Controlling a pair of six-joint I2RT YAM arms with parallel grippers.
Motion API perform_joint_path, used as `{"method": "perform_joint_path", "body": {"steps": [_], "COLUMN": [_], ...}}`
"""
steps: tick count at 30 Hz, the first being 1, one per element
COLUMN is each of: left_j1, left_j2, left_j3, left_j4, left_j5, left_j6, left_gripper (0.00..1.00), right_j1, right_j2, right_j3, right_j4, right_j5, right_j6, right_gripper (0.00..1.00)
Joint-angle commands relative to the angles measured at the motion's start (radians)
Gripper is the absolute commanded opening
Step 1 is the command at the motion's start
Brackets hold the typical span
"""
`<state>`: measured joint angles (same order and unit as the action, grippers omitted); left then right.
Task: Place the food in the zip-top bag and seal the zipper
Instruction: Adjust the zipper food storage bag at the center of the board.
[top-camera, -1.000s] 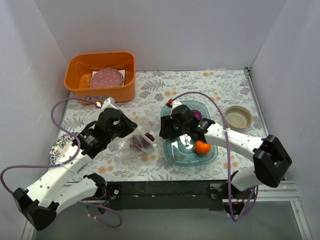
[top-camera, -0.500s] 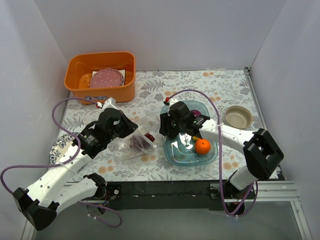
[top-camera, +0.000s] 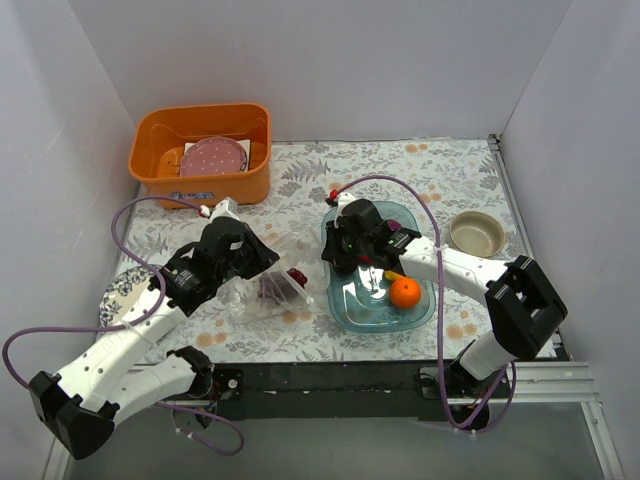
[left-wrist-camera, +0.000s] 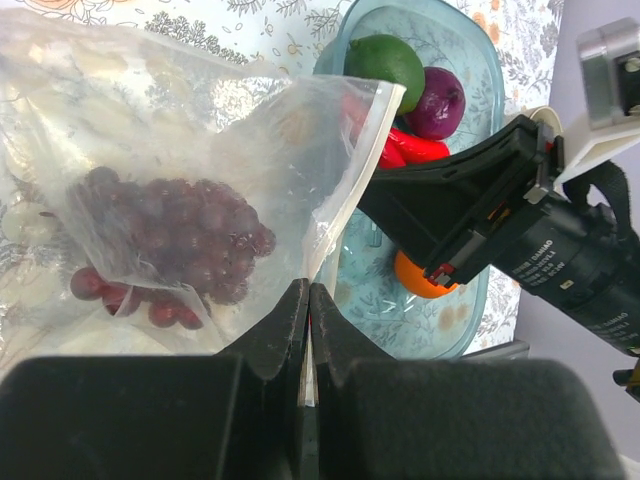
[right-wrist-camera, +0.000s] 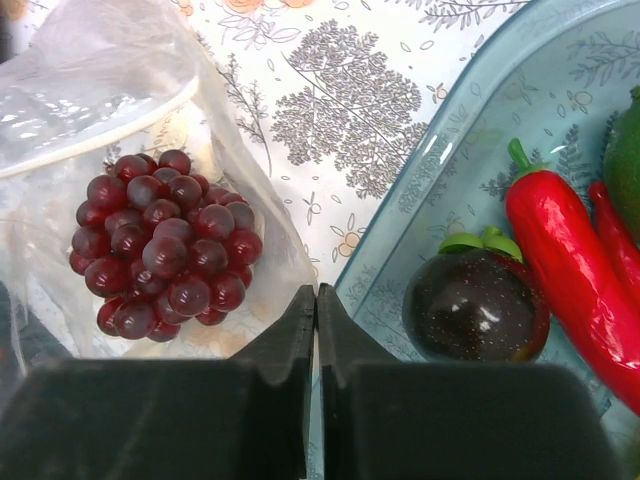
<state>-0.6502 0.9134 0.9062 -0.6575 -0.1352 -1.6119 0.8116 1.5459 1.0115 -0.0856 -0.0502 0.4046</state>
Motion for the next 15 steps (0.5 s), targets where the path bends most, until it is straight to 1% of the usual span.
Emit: {"method": "perform_joint_path", "body": {"steps": [1,6,8,9,10,11,12,13,14,15], "left_j1": [-0.003,-0.003,-0.003,-0.003,-0.002,-0.002,-0.003,-0.002,-0.002,-0.003], "left_j2": [0.002,0.001,-0.004,-0.005,-0.005,-0.010,-0.013,-0.019,-0.016,-0.013], "left_j3": [-0.016,0.000,0.038,0.057,0.078,0.127,0.147,0.170,0.193,0.248], "left_j4": [0.001,-0.011,-0.048,-0.068,-0.095,-0.150,-0.168,-0.200,-0.224,-0.258], "left_j5": [0.016,0.005,-0.030,-0.050,-0.078,-0.139,-0.162,-0.187,-0.232,-0.268], "left_j6": [0.014,0.015,0.012,0.009,-0.005,-0.009,-0.011,-0.005,-0.008,-0.014], "left_gripper": [0.00,0.00,0.00,0.00,0.00,0.00,0.00,0.00,0.00,0.00], "right_j1": [-0.003,-0.003,-0.003,-0.003,-0.003,-0.003,-0.002,-0.003,-0.003,0.000], "right_j2": [-0.024,-0.056,-0.089,-0.099,-0.119,-0.127,-0.125,-0.115,-0.100,-0.071], "right_j3": [-0.002,0.004,0.022,0.035,0.064,0.087,0.114,0.203,0.252,0.294], "right_j4": [0.063,0.061,0.060,0.058,0.058,0.057,0.050,0.006,-0.026,-0.060], "right_j5": [-0.031,-0.085,-0.111,-0.147,-0.170,-0.197,-0.256,-0.293,-0.333,-0.382], "right_j6": [-0.015,-0.006,0.008,0.019,0.026,0.039,0.057,0.060,0.063,0.063], "right_gripper": [0.02,0.01,0.01,0.01,0.01,0.01,0.01,0.01,0.01,0.01]}}
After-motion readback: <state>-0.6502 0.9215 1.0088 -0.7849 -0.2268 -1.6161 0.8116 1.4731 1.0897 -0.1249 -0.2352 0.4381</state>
